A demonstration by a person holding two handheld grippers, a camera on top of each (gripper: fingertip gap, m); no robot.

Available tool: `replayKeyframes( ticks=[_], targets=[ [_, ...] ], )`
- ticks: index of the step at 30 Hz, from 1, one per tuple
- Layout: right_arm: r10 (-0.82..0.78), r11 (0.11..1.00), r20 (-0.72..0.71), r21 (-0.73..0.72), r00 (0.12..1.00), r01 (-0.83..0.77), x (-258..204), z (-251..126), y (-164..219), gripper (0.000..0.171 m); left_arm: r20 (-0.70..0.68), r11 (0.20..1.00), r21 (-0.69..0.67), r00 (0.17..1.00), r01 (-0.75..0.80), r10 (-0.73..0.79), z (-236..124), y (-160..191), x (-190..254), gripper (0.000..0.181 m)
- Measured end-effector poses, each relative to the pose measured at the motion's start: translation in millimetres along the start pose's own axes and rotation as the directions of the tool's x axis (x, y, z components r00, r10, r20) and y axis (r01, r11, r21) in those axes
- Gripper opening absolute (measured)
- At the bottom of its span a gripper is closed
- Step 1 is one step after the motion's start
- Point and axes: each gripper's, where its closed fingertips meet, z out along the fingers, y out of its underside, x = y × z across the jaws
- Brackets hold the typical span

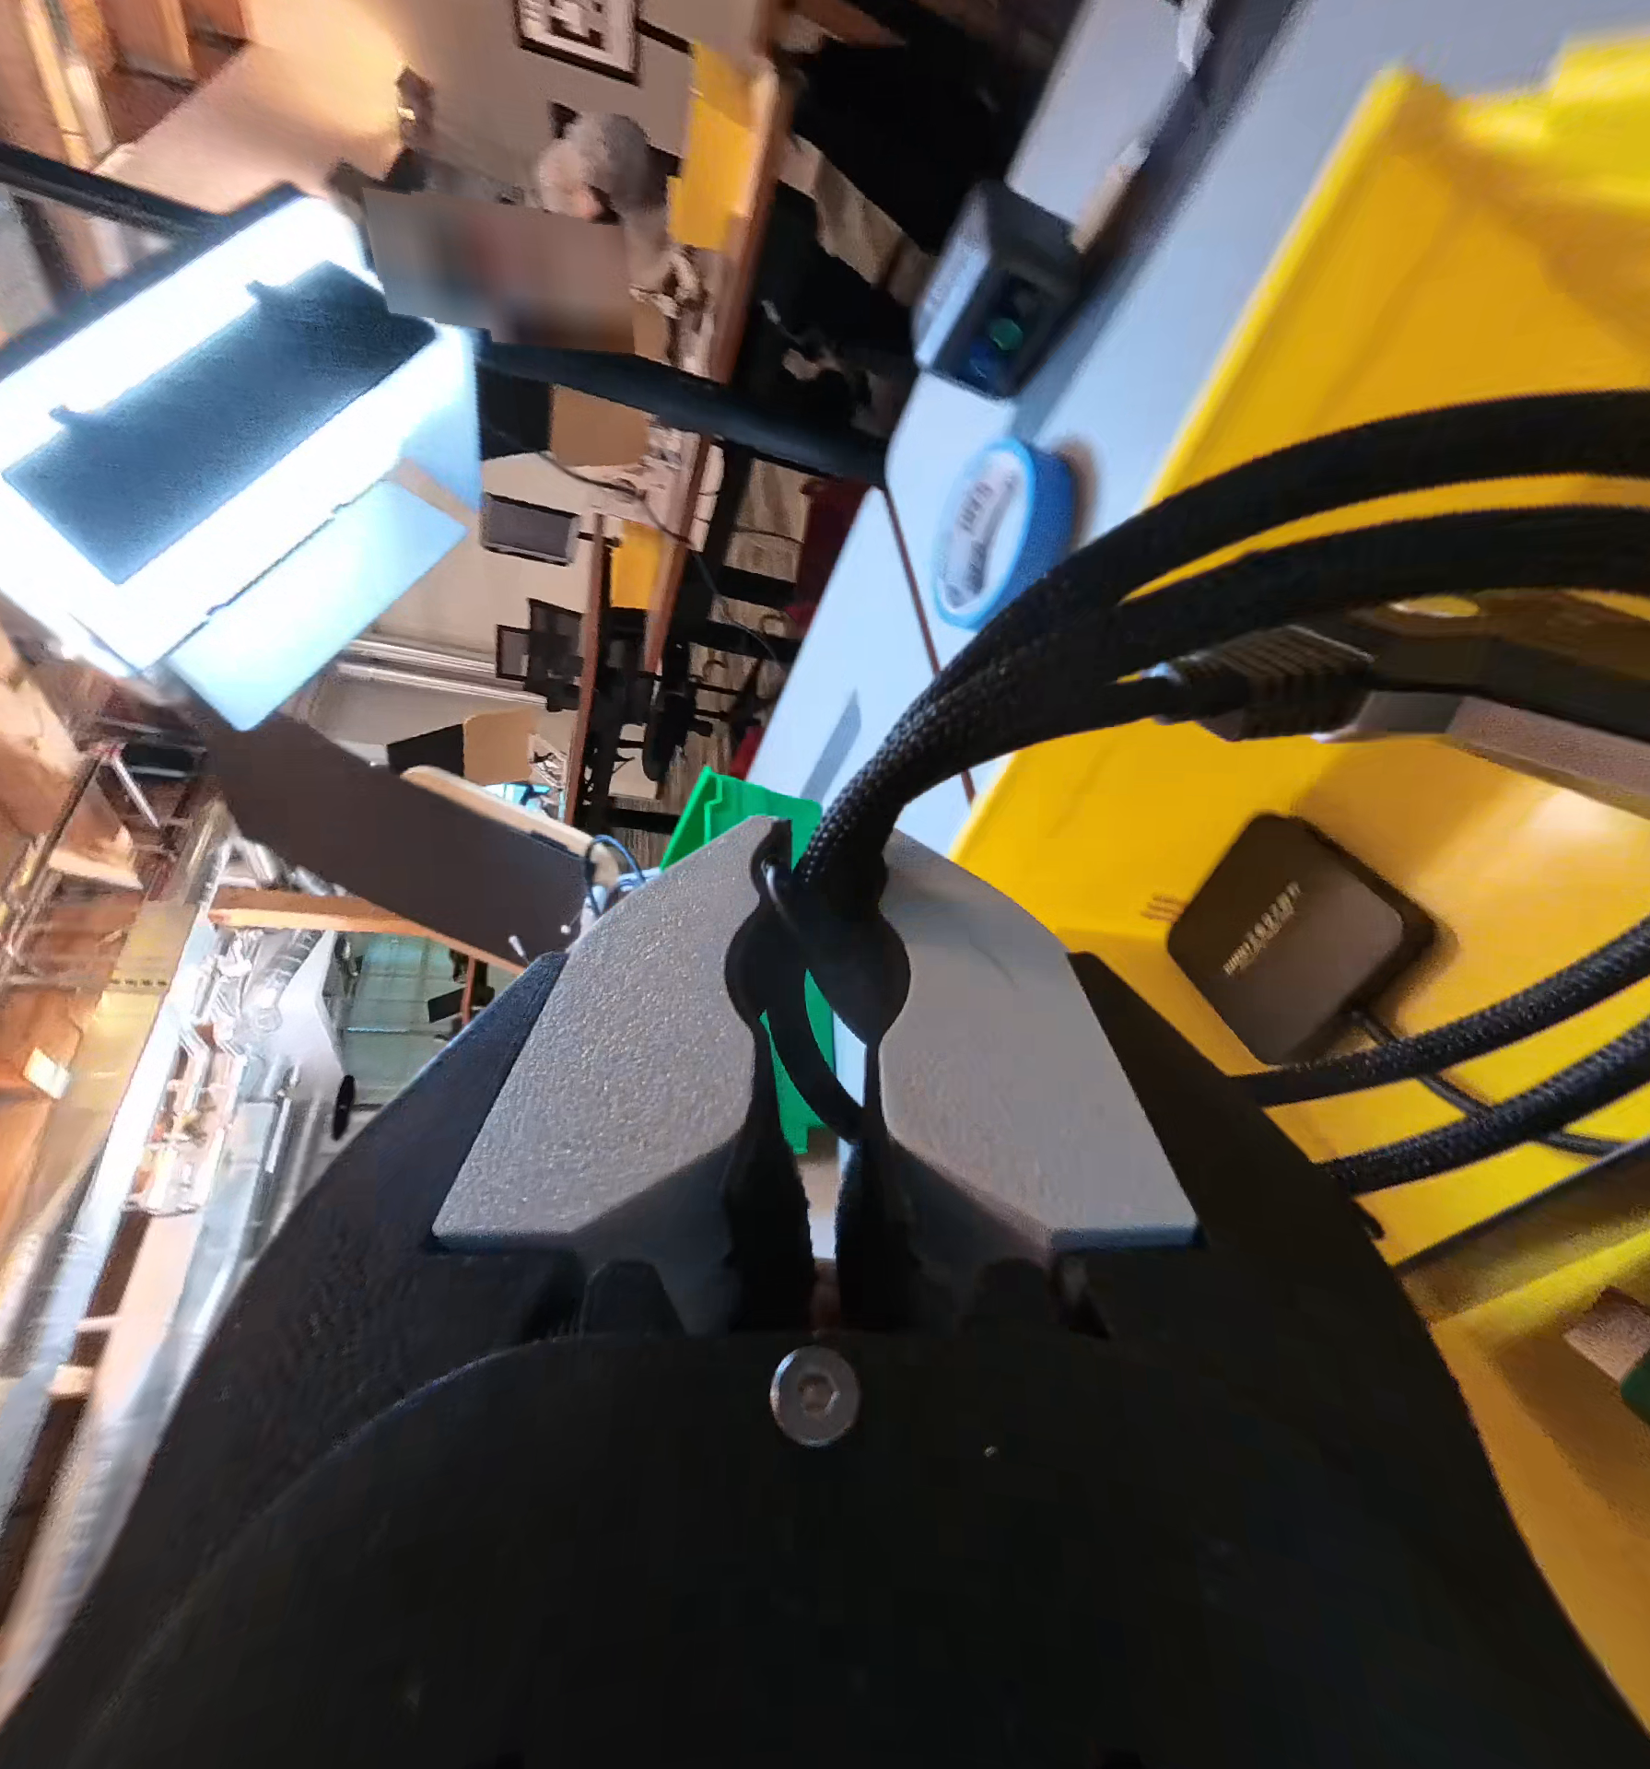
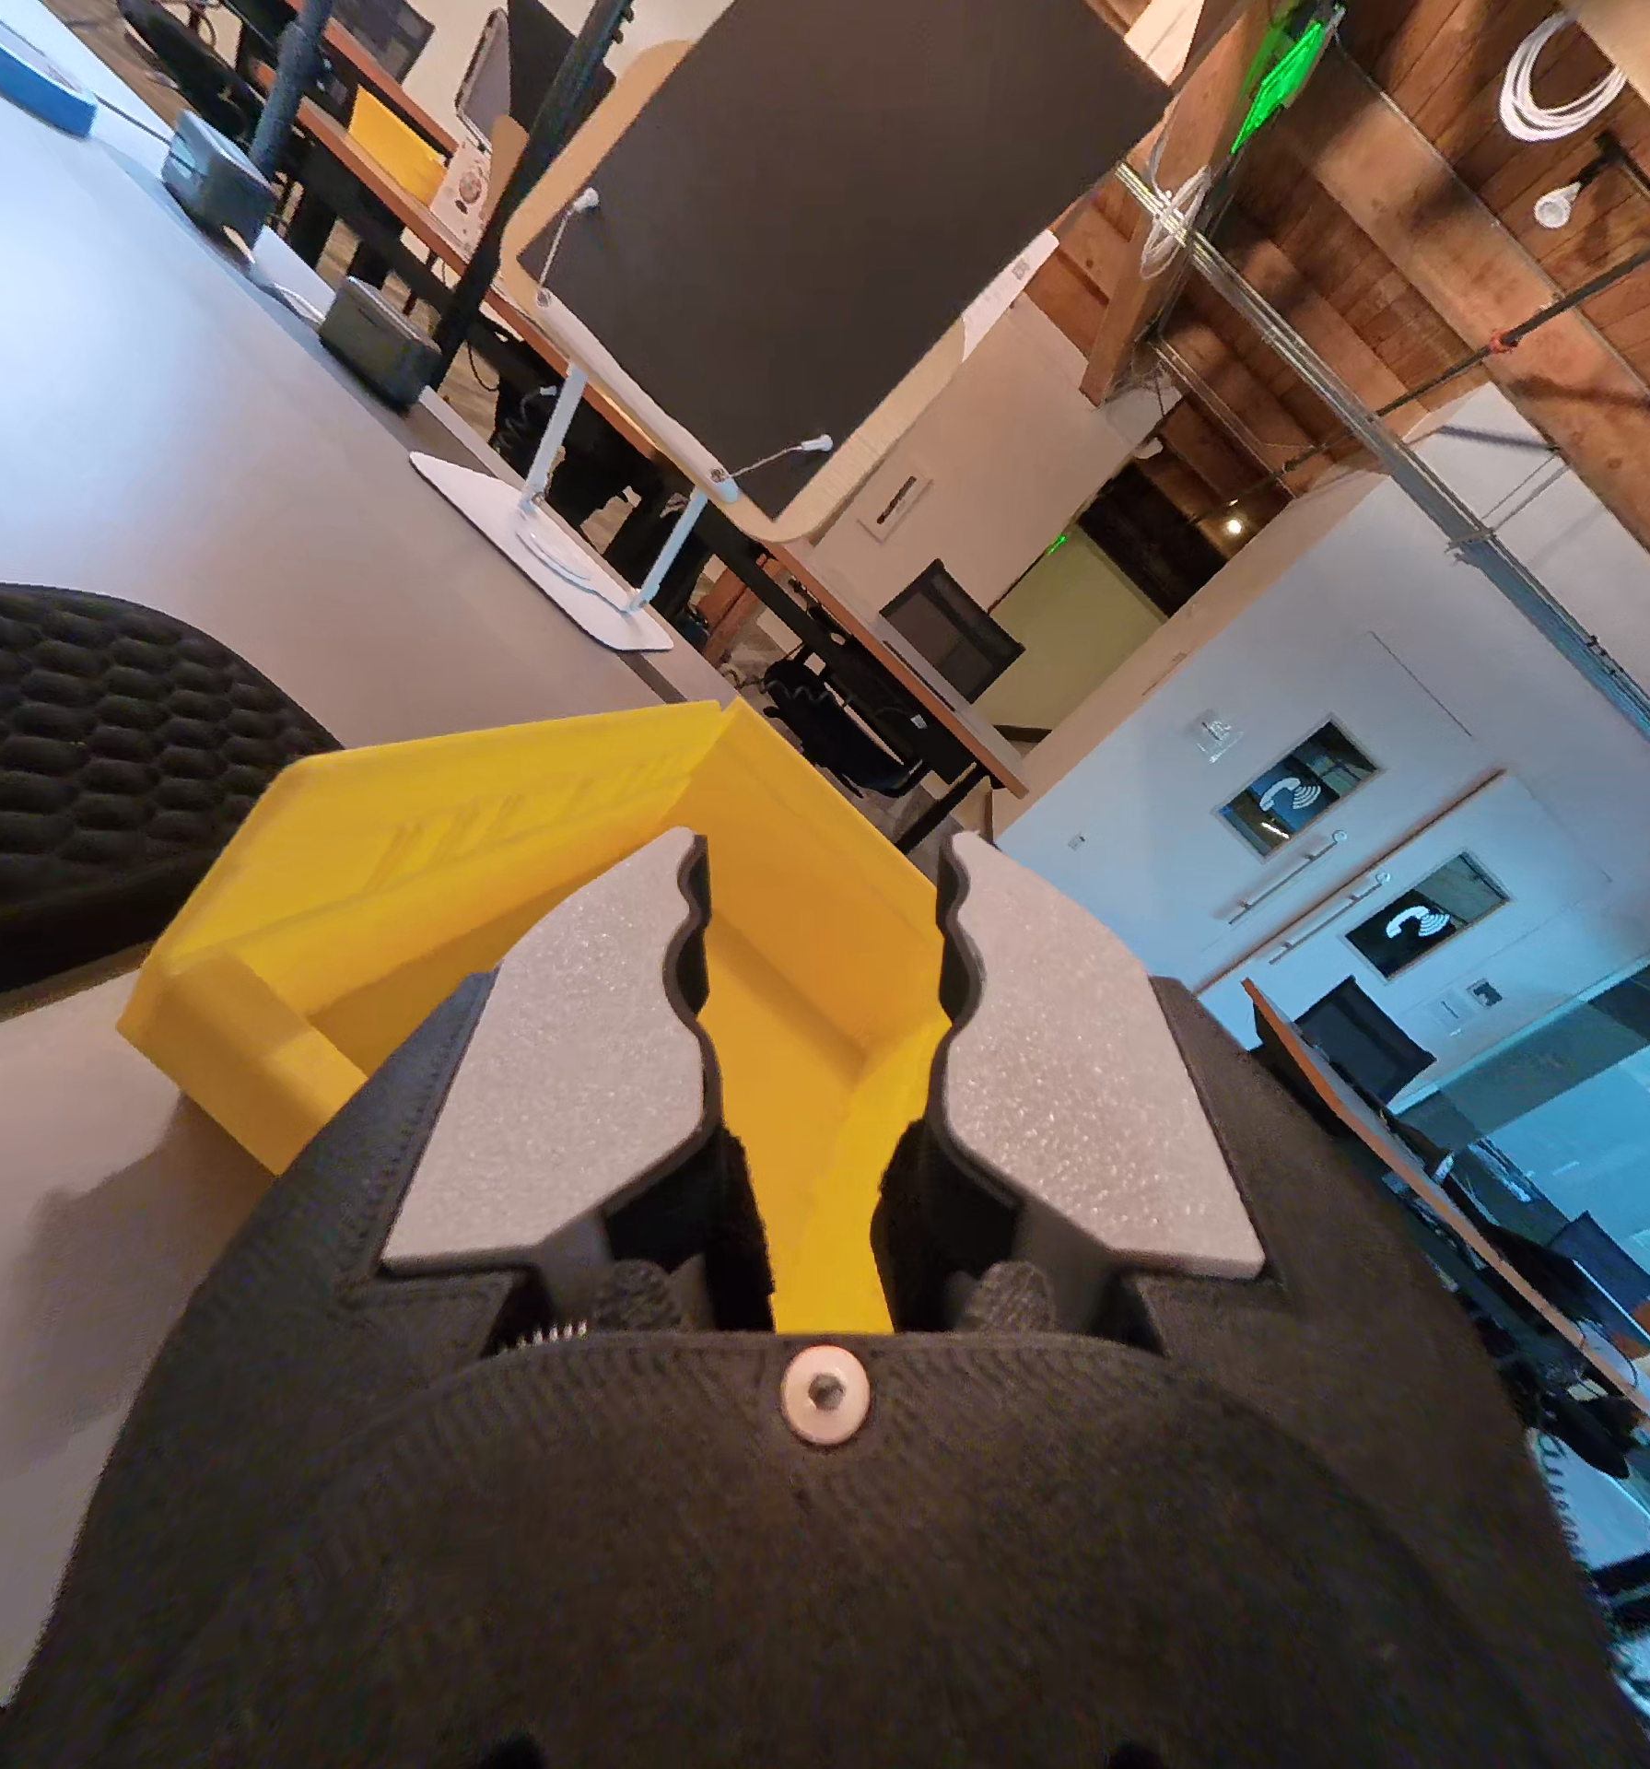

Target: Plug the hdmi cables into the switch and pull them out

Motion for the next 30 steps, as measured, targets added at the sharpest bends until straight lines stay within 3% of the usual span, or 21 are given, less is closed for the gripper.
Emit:
replayKeyframes(
  ticks=[4,6,9,13,17,20,24,27,30],
  targets=[
    [-0.001,1.0,0.027,-0.01,1.0,0.002,-6.9,5.6,0.3,0.046,0.082,0.945,0.198,0.956,0.261,-0.281,-36.5,-25.8,-50.0,0.012],
    [-0.002,1.0,0.05,0.002,0.999,0.002,-12.5,10.0,-4.6,0.046,0.043,0.836,0.354,0.886,0.419,-0.462,-60.8,-45.6,-69.2,0.012],
    [-0.011,0.999,0.102,0.046,0.995,0.006,-25.9,19.2,-19.2,0.046,-0.158,0.601,0.521,0.76,0.606,-0.63,-103.6,-82.3,-77.2,0.012],
    [-0.054,0.982,0.183,0.185,0.982,0.02,-55.4,36.7,-57.1,0.051,-0.557,0.266,0.545,0.581,0.795,-0.594,-166.5,-143.1,-50.9,0.012],
    [-0.132,0.937,0.243,0.347,0.961,0.041,-92.7,51.7,-101.1,0.065,-0.755,0.041,0.532,0.496,0.846,-0.429,-227.8,-191.7,-8.5,0.013],
    [-0.163,0.856,0.211,0.516,0.964,0.031,-113.6,55.9,-142.1,0.079,-0.859,-0.053,0.433,0.394,0.9,-0.328,-254.0,-214.0,30.7,0.013],
    [-0.169,0.639,0.184,0.768,0.968,-0.034,-148.7,37.9,-206.7,0.097,-0.976,-0.134,0.182,0.162,0.974,-0.144,-272.3,-240.5,82.1,0.014],
    [-0.212,0.548,0.188,0.836,0.959,-0.042,-178.5,28.5,-236.2,0.107,-1.0,-0.119,0.007,0.006,0.993,-0.006,-279.7,-260.3,115.3,0.013],
    [-0.326,0.556,0.126,0.827,0.937,0.082,-201.8,30.8,-245.1,0.102,-0.984,-0.009,-0.138,-0.136,0.99,0.114,-286.9,-281.6,150.6,0.013]
  ],
)
